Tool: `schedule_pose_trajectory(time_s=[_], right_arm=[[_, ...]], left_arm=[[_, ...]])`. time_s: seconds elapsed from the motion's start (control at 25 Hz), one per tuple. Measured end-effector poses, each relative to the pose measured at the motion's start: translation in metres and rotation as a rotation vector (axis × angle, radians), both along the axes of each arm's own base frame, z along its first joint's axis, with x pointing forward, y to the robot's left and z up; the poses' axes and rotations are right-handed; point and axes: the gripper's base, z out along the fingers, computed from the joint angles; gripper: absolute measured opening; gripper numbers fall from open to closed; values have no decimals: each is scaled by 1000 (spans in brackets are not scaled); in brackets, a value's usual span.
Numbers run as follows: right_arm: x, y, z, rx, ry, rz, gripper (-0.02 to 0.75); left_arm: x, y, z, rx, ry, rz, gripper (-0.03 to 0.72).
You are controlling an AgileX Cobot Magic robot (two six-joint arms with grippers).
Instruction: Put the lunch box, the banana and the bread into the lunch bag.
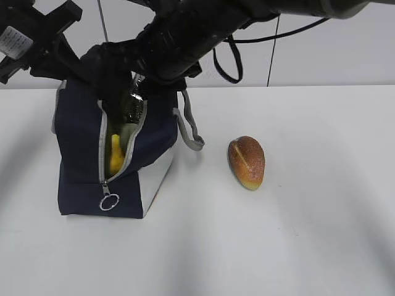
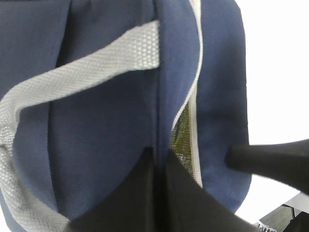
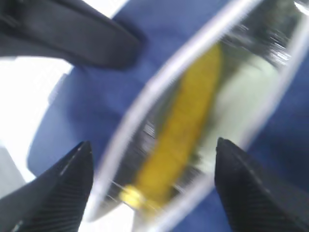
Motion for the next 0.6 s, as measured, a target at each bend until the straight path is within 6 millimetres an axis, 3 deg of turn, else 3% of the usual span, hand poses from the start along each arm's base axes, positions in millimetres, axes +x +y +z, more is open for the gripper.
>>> schedule_pose_trajectory(time_s=[0.48,0.6], right_arm=[[5,-63,-9,-597,98,-113,580],[9,-78,-9,-664,118,-166,579]], left_arm=[[0,0,0,-3,0,0,-3],[0,0,0,0,1,0,-3]])
